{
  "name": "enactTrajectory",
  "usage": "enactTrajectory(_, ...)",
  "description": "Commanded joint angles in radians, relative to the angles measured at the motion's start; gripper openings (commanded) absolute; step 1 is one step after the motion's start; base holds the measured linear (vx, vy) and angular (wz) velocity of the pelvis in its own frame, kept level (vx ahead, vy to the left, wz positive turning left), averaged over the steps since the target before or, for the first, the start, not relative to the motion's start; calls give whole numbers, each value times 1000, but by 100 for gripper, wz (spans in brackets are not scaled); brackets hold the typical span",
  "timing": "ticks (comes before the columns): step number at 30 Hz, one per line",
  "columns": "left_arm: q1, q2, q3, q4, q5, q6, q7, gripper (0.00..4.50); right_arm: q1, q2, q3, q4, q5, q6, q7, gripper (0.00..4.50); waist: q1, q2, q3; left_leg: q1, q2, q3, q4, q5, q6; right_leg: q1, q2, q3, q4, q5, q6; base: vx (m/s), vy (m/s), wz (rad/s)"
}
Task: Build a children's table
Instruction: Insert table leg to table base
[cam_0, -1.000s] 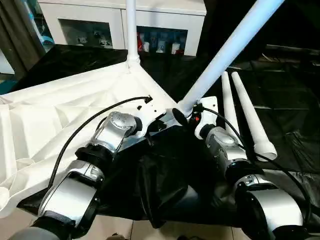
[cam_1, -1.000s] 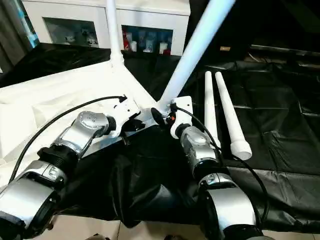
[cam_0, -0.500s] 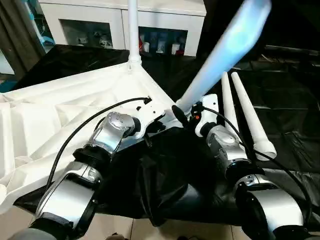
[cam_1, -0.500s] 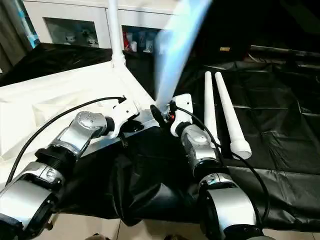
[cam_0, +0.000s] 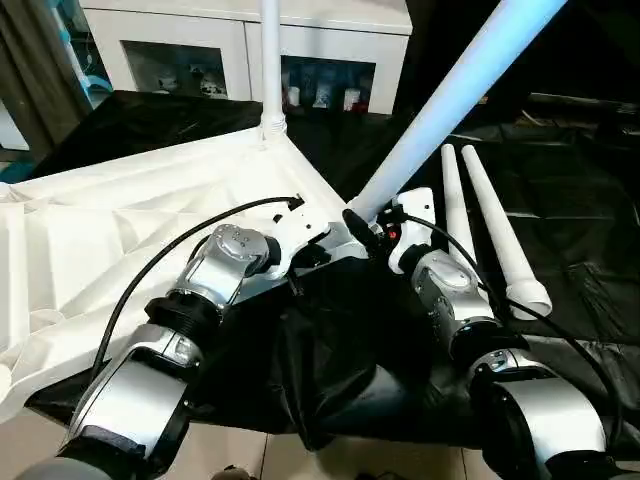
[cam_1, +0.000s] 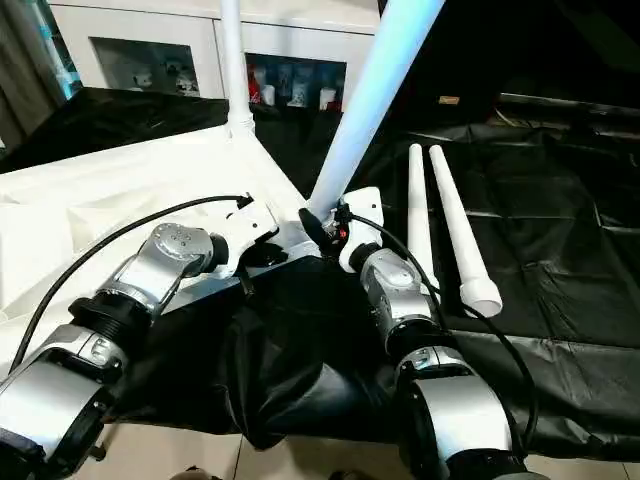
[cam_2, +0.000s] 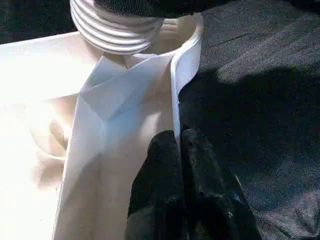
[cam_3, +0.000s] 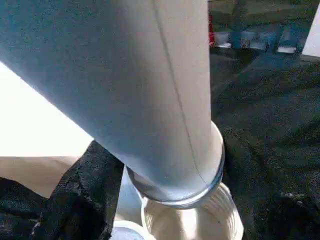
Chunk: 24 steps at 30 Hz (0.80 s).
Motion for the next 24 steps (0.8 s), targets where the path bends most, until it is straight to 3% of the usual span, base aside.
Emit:
enactTrajectory(1, 10, 7, -27, -21, 22, -8, -14, 0, -6, -6, -4, -7, -1, -19, 7, 266, 2, 1, -81, -3, 18, 2, -56, -97, 113, 88, -59, 60, -48, -37, -255, 0, 0, 0)
enactTrajectory(6, 34, 43, -43, -55, 14, -72, -90, 0, -6, -27, -8, -33, 21, 14, 88, 264, 2, -7, -81, -5, 20, 1, -57, -101, 122, 91, -62, 60, -47, -60, -251, 0, 0, 0)
enactTrajectory(9, 60, 76, -54, -95, -4, -119, -176, 0, -2, -65, -24, -83, 80, 127, 234, 264, 3, -4, -79, -1, 22, 2, -57, -106, 135, 88, -58, 60, -49, -62, -252, 0, 0, 0)
enactTrajectory(10, 67, 85, -57, -107, -8, -128, -196, 0, 2, -82, -21, -103, 93, 172, 288, 263, 3, -10, -79, -2, 24, 2, -56, -102, 138, 88, -58, 60, -47, -55, -251, 0, 0, 0)
enactTrajectory(11, 71, 91, -59, -114, -10, -132, -206, 0, 4, -92, -18, -115, 101, 200, 322, 263, 5, -7, -78, 0, 25, 3, -56, -103, 138, 87, -57, 60, -46, -56, -253, 0, 0, 0)
enactTrajectory(15, 81, 121, -83, -129, -1, -139, -250, 0, 31, -184, 24, -214, 119, 339, 511, 263, 18, -13, -78, -3, 28, 6, -51, -94, 129, 85, -57, 59, -44, -64, -243, 0, 0, 0)
enactTrajectory(24, 89, 130, -82, -146, 2, -125, -277, 0, 60, -290, 67, -354, 145, 551, 650, 263, 29, -21, -81, -8, 23, 4, -47, -78, 100, 85, -56, 56, -51, -126, -195, 0, 0, 0)
